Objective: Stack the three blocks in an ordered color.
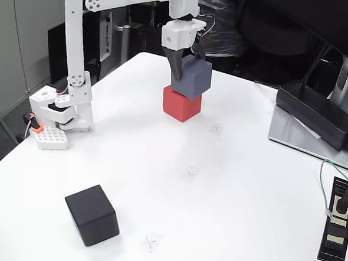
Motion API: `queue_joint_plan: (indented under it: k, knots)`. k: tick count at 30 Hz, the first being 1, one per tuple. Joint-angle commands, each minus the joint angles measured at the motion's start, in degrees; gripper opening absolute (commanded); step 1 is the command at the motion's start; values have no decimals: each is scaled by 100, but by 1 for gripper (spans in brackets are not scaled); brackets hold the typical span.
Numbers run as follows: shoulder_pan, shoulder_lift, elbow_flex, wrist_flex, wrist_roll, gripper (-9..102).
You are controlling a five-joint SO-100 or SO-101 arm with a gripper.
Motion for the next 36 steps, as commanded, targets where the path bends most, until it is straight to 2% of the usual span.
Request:
queue_joint_plan:
  k: [1,7,14,24,36]
  knots:
    - [9,290,62,9,44,0]
    - [-26,290,264,9,9,0]
    - [-501,290,439,9,53,1]
    - [-492,290,475,9,53,2]
    - [-483,308,378,9,62,34]
